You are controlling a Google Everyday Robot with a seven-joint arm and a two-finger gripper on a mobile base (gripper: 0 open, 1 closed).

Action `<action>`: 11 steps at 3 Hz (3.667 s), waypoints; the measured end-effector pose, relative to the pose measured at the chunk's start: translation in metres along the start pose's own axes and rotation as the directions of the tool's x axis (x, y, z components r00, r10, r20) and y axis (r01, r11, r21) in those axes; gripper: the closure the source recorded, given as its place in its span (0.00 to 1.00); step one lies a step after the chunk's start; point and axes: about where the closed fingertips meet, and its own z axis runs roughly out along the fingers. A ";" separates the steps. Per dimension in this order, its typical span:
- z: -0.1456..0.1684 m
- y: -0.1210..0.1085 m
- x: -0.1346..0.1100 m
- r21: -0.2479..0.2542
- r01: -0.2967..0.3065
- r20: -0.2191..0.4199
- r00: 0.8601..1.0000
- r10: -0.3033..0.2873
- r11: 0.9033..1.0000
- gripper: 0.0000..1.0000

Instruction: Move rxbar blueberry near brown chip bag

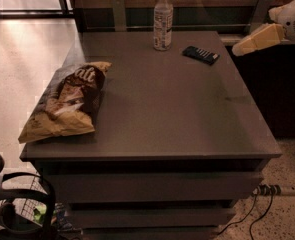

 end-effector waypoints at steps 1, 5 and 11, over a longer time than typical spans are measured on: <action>0.020 -0.009 0.006 -0.039 -0.019 0.008 1.000 0.020 0.999 0.00; 0.078 -0.013 0.028 -0.099 -0.088 0.082 0.992 0.096 0.991 0.00; 0.194 -0.039 0.065 -0.132 -0.136 0.135 0.979 0.153 0.982 0.00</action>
Offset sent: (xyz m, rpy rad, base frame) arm 0.0382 0.0133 -0.0613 0.1478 0.0390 0.0320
